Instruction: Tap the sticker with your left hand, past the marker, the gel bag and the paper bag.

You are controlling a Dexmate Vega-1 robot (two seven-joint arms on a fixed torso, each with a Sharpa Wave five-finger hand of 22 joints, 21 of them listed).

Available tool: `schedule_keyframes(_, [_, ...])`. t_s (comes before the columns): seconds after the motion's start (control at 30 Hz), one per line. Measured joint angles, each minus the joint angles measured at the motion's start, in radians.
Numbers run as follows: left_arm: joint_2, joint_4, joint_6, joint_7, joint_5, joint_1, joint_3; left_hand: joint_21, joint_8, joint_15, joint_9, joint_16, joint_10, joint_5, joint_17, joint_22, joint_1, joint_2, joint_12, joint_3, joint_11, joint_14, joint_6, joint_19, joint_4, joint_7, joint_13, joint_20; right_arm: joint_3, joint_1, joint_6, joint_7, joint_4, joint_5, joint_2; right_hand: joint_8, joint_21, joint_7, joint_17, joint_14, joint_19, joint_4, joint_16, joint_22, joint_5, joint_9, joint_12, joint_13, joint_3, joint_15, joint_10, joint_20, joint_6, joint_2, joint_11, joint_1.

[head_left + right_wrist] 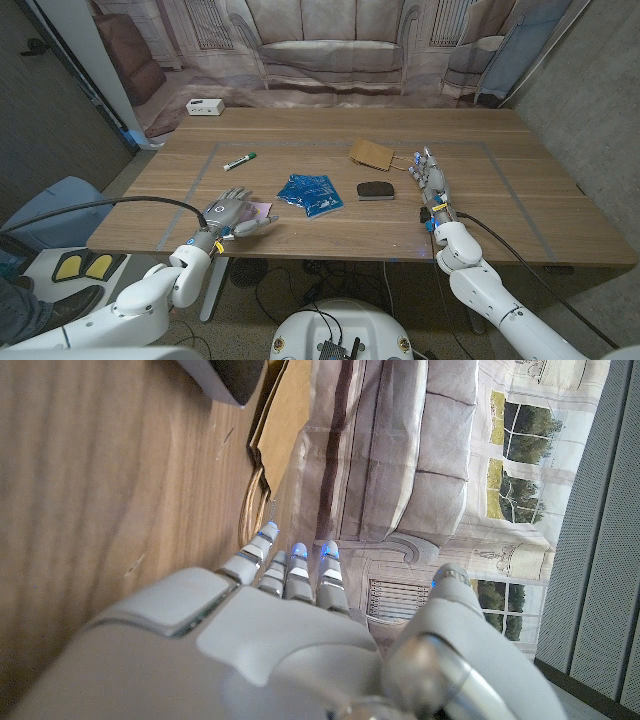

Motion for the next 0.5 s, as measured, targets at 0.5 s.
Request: schedule_keyframes(0.5, [-0.007,0.001,0.007,0.001,-0.021,0.001,0.016,0.0,0.0,0.001,-0.002,0.0,0.005,0.0,0.0,0.0,0.006,0.006,0.004,0.0,-0.005,0.007,0.012,0.0,0.0,0.002,0.0,0.0,0.002,-0.005,-0.01,-0.001,-0.011,-0.002,-0.008,0.0,-0.008,0.0,0.0,0.0,0.0,0.0,0.0,0.0,0.0,0.0,0.0,0.0,0.0,0.0,0.0,0.0,0.0,0.0,0.0,0.0])
